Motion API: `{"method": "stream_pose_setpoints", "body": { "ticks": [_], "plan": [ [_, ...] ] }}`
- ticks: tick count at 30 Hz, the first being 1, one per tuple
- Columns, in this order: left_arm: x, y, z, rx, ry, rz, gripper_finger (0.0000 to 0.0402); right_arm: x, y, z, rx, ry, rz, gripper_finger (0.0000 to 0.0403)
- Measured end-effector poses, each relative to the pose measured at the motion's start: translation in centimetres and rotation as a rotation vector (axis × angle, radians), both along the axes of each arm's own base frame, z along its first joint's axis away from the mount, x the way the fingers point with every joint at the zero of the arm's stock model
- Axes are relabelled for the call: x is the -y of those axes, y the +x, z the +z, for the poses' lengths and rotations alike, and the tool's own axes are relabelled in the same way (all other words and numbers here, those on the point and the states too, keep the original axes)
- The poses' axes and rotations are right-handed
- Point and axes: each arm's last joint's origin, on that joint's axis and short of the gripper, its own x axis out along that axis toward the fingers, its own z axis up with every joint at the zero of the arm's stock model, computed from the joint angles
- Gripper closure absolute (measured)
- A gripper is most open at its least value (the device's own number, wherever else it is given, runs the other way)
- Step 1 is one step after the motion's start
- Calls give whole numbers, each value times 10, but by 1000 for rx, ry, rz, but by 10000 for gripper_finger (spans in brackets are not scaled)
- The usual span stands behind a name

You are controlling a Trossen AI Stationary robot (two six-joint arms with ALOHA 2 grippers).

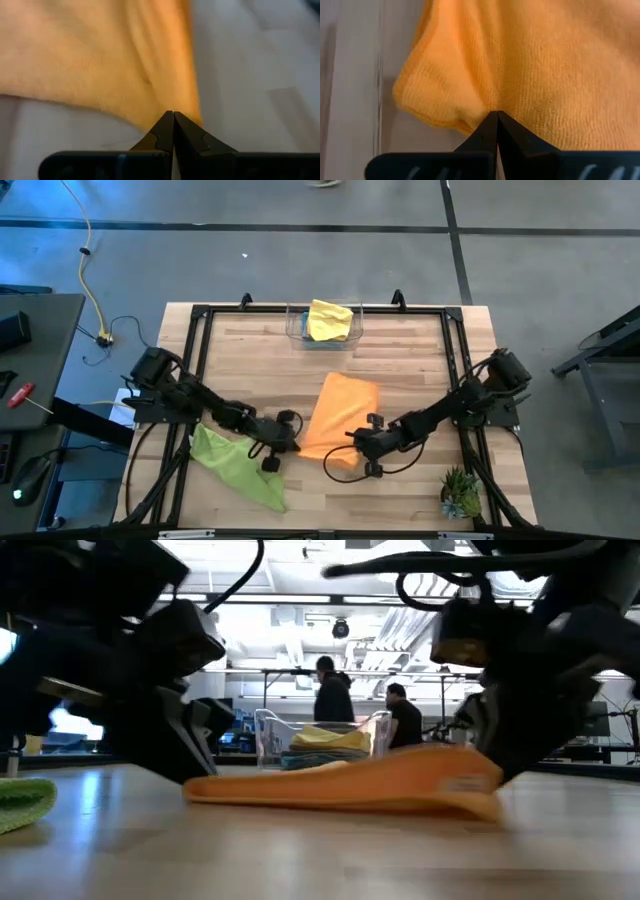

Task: Fold microfiber towels
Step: Fold the orange towel

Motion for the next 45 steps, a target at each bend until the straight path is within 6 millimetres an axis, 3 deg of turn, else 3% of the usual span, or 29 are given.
{"method": "stream_pose_setpoints", "body": {
  "ticks": [7,12,18,26,34,40,45],
  "plan": [
    [26,22,-9,52,-65,6,402,8,-21,25,-89,-28,91,403],
    [34,36,-7,80,6,-53,401,12,-32,46,-39,-63,-12,401],
    [33,29,21,115,183,-117,392,-15,-44,53,33,-35,2,339],
    [54,31,19,151,531,-319,310,-31,-53,53,80,-65,-7,234],
    [56,48,16,98,661,-346,240,-32,-52,54,94,-66,-7,219],
    [56,57,9,63,716,-381,244,-32,-52,53,95,-68,-5,219],
    [55,62,9,60,719,-385,290,-33,-52,54,99,-55,1,219]
  ]
}}
